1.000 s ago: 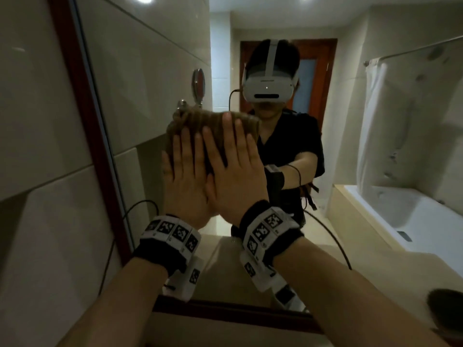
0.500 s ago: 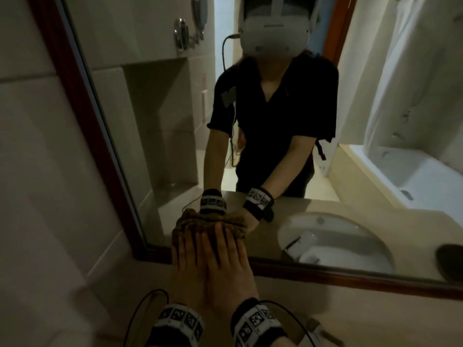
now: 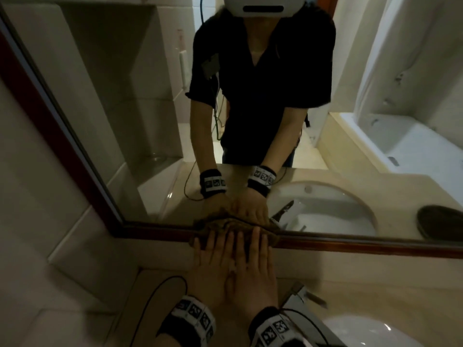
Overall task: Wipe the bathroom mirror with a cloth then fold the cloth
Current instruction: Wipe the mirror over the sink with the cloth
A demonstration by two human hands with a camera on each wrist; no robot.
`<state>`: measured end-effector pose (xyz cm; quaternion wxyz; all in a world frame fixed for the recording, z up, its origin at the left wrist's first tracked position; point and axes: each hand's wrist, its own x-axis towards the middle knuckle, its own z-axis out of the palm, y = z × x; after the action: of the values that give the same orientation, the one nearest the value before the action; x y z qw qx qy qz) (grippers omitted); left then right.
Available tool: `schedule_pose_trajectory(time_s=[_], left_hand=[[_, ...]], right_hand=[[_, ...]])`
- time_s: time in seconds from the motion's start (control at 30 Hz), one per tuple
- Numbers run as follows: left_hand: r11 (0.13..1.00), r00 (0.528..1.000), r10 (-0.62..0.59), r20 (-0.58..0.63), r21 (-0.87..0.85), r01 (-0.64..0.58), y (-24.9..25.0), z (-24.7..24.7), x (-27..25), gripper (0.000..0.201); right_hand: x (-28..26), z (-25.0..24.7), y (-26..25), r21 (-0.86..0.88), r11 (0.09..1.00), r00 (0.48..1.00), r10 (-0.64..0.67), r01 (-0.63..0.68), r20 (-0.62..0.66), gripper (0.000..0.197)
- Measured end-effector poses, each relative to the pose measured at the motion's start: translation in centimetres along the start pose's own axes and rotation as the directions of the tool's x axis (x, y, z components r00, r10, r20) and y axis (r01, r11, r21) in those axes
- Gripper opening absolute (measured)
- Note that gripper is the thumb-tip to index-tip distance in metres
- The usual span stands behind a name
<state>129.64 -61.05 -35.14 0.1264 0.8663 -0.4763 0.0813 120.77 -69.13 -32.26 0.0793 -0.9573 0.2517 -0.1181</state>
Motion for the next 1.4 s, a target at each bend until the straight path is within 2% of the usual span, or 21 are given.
schedule_pose_trajectory(time_s=[0.17, 0.23, 0.3, 0.37, 0.57, 0.63, 0.73, 0.77, 0.87, 0.9, 1.0, 1.1, 1.17, 1.27, 1.33, 1.4], left_hand=[[0.995, 0.989, 0.003, 0.147, 0.097, -0.018, 3.9, -0.3, 1.7, 0.097], [0.984, 0.984, 0.041, 0.173, 0.165, -0.070, 5.0, -0.8, 1.9, 0.087], [0.984, 0.979, 0.071, 0.193, 0.150, -0.101, 5.9, -0.9, 2.3, 0.079], [0.985, 0.985, 0.071, 0.155, 0.142, -0.094, 6.5, -0.5, 2.7, 0.086], [0.971, 0.976, 0.118, 0.183, 0.184, -0.152, 5.1, -1.0, 2.3, 0.115], [0.977, 0.985, 0.114, 0.132, 0.166, -0.135, 4.2, -0.8, 1.8, 0.120], [0.987, 0.996, 0.078, -0.041, 0.144, -0.071, 1.2, -0.6, 0.8, 0.109], [0.988, 0.996, 0.052, -0.078, 0.148, -0.040, 0.0, -0.8, 0.2, 0.111], [0.980, 0.992, -0.086, -0.093, 0.171, 0.101, -4.2, -1.5, -1.8, 0.139], [0.972, 0.986, -0.121, -0.117, 0.188, 0.141, -5.6, -1.6, -2.5, 0.140], [0.940, 0.970, -0.214, -0.115, 0.245, 0.237, -9.7, -2.1, -4.3, 0.129], [0.909, 0.947, -0.281, -0.156, 0.274, 0.315, -13.2, -2.8, -5.5, 0.104], [0.914, 0.942, -0.222, -0.251, 0.283, 0.291, -14.7, -3.2, -5.8, 0.094], [0.934, 0.933, -0.117, -0.339, 0.282, 0.220, -15.5, -3.1, -6.1, 0.091], [0.940, 0.938, -0.146, -0.315, 0.252, 0.231, -15.7, -2.4, -5.9, 0.085], [0.944, 0.964, -0.179, -0.197, 0.243, 0.225, -15.8, -1.8, -5.4, 0.077]], right_hand=[[-0.7, -0.8, 1.8, 0.022, 0.979, 0.979, 0.201, -0.201, 0.012, 0.076], [-1.0, -1.1, 2.7, 0.023, 0.966, 0.966, 0.257, -0.257, -0.001, 0.078], [-1.2, -1.2, 3.7, 0.005, 0.954, 0.954, 0.299, -0.299, -0.007, 0.081], [-1.4, -1.2, 4.3, 0.002, 0.952, 0.952, 0.305, -0.305, 0.011, 0.081], [-1.1, -1.6, 3.1, 0.093, 0.956, 0.956, 0.265, -0.278, 0.129, 0.091], [-0.8, -0.9, 2.0, 0.012, 0.972, 0.971, 0.234, -0.235, 0.041, 0.095], [-0.4, 1.0, -0.8, -0.015, 0.987, 0.987, 0.161, -0.161, -0.004, 0.097], [-0.3, 1.5, -2.0, -0.006, 0.993, 0.993, 0.116, -0.116, -0.013, 0.098], [0.3, 2.7, -6.1, -0.009, 1.000, 1.000, -0.030, 0.030, 0.005, 0.099], [0.6, 3.2, -7.6, -0.016, 0.997, 0.997, -0.076, 0.076, 0.013, 0.099], [1.6, 4.5, -11.8, 0.015, 0.984, 0.984, -0.180, 0.180, 0.012, 0.092], [2.4, 5.3, -15.4, 0.020, 0.958, 0.957, -0.287, 0.287, 0.026, 0.077], [2.9, 5.7, -16.8, 0.008, 0.943, 0.943, -0.333, 0.332, 0.020, 0.070], [3.1, 6.1, -17.3, -0.014, 0.936, 0.936, -0.351, 0.351, 0.000, 0.070], [3.2, 6.1, -16.9, -0.006, 0.928, 0.927, -0.373, 0.373, -0.029, 0.069], [3.7, 5.5, -16.4, 0.000, 0.917, 0.915, -0.398, 0.399, -0.059, 0.071]])
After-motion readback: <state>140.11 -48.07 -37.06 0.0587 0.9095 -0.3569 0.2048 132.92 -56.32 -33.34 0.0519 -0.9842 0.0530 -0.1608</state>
